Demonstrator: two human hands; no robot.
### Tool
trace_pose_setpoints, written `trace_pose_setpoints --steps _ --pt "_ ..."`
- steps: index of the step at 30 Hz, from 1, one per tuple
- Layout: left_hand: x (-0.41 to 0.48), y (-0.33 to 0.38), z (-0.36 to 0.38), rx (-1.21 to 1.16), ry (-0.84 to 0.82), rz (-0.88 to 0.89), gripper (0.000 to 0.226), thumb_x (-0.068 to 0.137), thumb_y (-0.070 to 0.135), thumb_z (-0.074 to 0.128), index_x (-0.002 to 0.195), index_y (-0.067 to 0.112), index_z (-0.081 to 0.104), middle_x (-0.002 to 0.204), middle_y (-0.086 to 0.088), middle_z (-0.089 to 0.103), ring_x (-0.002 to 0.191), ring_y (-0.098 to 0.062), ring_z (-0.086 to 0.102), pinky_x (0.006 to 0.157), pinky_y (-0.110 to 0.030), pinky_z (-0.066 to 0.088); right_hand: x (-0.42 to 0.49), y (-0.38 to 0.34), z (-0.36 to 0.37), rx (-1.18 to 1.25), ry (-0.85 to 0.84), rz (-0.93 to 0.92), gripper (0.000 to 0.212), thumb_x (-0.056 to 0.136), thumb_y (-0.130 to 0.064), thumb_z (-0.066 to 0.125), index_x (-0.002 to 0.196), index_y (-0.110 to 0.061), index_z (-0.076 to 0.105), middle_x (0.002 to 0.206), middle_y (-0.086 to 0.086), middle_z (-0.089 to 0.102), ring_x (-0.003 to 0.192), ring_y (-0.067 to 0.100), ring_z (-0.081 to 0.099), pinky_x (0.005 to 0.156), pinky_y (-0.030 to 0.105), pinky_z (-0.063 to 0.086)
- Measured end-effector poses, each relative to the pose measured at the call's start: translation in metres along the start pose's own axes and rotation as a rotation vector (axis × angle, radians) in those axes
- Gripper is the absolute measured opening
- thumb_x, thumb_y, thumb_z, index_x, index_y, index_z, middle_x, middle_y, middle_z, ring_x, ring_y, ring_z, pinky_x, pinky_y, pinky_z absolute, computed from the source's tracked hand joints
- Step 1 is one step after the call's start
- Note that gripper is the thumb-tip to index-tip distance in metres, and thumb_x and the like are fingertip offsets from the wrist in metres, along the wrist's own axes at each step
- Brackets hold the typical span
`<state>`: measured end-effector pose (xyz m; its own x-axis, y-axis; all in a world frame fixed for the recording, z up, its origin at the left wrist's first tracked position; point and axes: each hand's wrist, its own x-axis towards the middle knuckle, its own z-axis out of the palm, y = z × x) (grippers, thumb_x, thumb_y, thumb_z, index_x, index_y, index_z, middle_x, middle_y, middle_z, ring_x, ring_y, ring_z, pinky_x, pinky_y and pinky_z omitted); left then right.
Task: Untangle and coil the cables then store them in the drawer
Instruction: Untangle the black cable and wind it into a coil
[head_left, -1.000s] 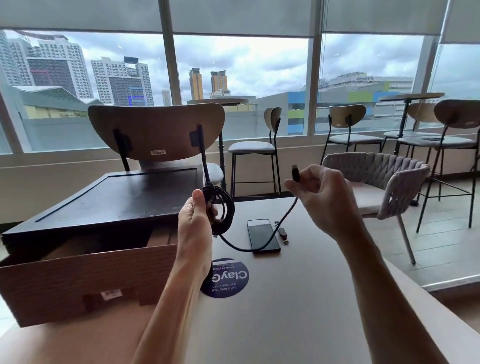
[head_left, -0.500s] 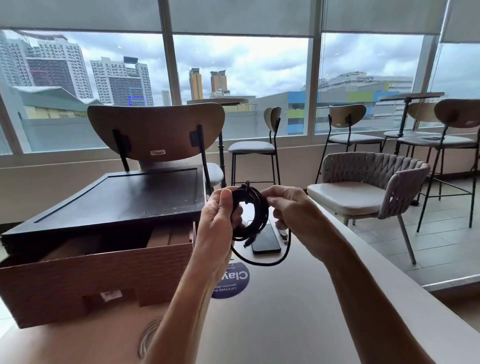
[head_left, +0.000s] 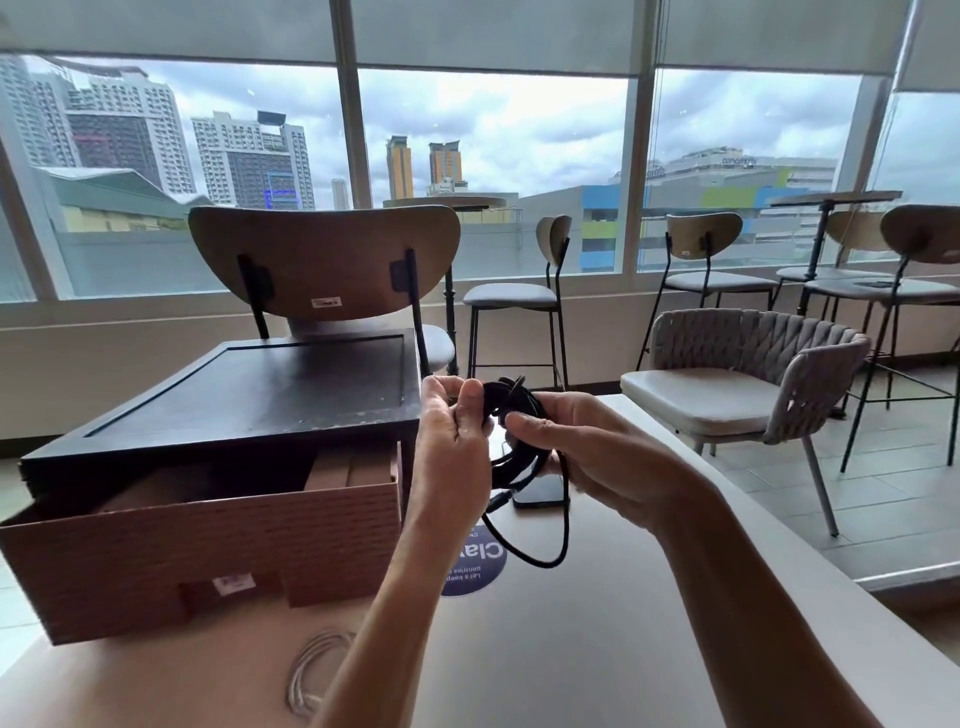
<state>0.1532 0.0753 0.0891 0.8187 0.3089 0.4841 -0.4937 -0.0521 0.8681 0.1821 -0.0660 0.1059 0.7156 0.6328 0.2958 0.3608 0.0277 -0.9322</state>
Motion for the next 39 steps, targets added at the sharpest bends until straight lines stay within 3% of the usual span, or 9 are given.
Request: trace_pose_setpoints --steps 3,6,10,13,16,20,28,33,39 --pt "0.001 0.000 -0.005 0.159 -0.041 0.010 0.011 0.108 0.023 0.037 0.099 0.021 0.042 0.074 0.000 0.056 0.060 -0.005 0.051 0.060 -0.024 0.046 0.001 0.003 -0.002 0.061 0.004 0.049 0.016 0.095 -0.028 0.059 0.095 -0.015 0.069 0.086 -0.001 0.061 0.088 0.017 0.057 0.090 0.043 0.042" --pt "0.002 0.002 -0.013 0.298 -0.143 0.050 0.011 0.107 0.022 0.039 0.098 0.027 0.038 0.092 -0.005 0.065 0.078 -0.009 0.059 0.072 -0.030 0.050 0.002 0.005 -0.004 0.126 0.058 0.096 0.020 0.101 -0.020 0.055 0.105 -0.004 0.066 0.084 -0.001 0.060 0.084 0.013 0.059 0.098 0.048 0.047" --pt "0.000 0.012 -0.022 0.565 -0.258 0.220 0.013 0.101 0.026 0.055 0.105 0.029 0.044 0.115 0.012 0.048 0.110 0.003 0.049 0.086 -0.021 0.042 0.002 0.008 -0.010 0.129 0.130 0.135 0.021 0.101 -0.020 0.055 0.103 -0.003 0.066 0.087 0.003 0.064 0.092 0.022 0.060 0.108 0.058 0.038" --pt "-0.001 0.019 -0.023 0.697 -0.309 0.291 0.012 0.093 0.033 0.069 0.101 0.032 0.060 0.117 0.018 0.044 0.116 0.003 0.044 0.093 -0.014 0.037 0.002 0.008 -0.011 0.117 0.138 0.137 0.028 0.102 -0.021 0.053 0.111 0.002 0.066 0.095 0.010 0.069 0.098 0.024 0.063 0.110 0.056 0.038" --pt "-0.004 0.018 -0.017 0.757 -0.202 0.376 0.011 0.091 0.031 0.072 0.101 0.027 0.068 0.114 0.017 0.046 0.114 0.000 0.047 0.091 -0.005 0.035 0.002 0.008 -0.009 0.062 0.133 0.130 0.030 0.103 -0.024 0.051 0.112 0.001 0.065 0.094 0.007 0.070 0.094 0.020 0.061 0.093 0.044 0.043" --pt "-0.008 0.012 -0.007 0.761 -0.069 0.430 0.015 0.092 0.025 0.070 0.106 0.021 0.065 0.107 0.013 0.046 0.107 -0.005 0.049 0.090 -0.014 0.043 0.002 0.008 -0.008 -0.005 0.138 0.123 0.028 0.104 -0.026 0.049 0.107 -0.001 0.063 0.088 0.001 0.065 0.086 0.014 0.060 0.077 0.031 0.040" --pt "-0.008 0.005 -0.011 0.821 -0.060 0.486 0.012 0.092 0.030 0.068 0.104 0.028 0.068 0.096 0.018 0.065 0.095 -0.007 0.050 0.087 -0.039 0.048 0.005 0.007 -0.005 -0.039 0.140 0.128 0.030 0.105 -0.024 0.048 0.109 0.000 0.065 0.094 0.007 0.072 0.096 0.023 0.069 0.095 0.045 0.048" --pt "-0.008 0.008 -0.009 0.703 -0.050 0.420 0.003 0.087 0.025 0.072 0.089 0.027 0.072 0.083 0.015 0.068 0.085 -0.004 0.060 0.076 -0.023 0.050 0.004 0.007 -0.004 -0.034 0.120 0.128 0.029 0.104 -0.025 0.049 0.105 -0.002 0.066 0.089 0.004 0.069 0.090 0.019 0.065 0.099 0.052 0.046" --pt "-0.008 0.017 -0.016 0.542 -0.034 0.265 0.007 0.084 0.013 0.078 0.082 0.019 0.076 0.070 0.011 0.071 0.069 0.001 0.068 0.065 -0.010 0.051 0.005 0.011 -0.004 0.002 0.152 0.173 0.024 0.103 -0.018 0.051 0.099 0.002 0.063 0.083 0.006 0.058 0.077 0.016 0.058 0.074 0.031 0.049"
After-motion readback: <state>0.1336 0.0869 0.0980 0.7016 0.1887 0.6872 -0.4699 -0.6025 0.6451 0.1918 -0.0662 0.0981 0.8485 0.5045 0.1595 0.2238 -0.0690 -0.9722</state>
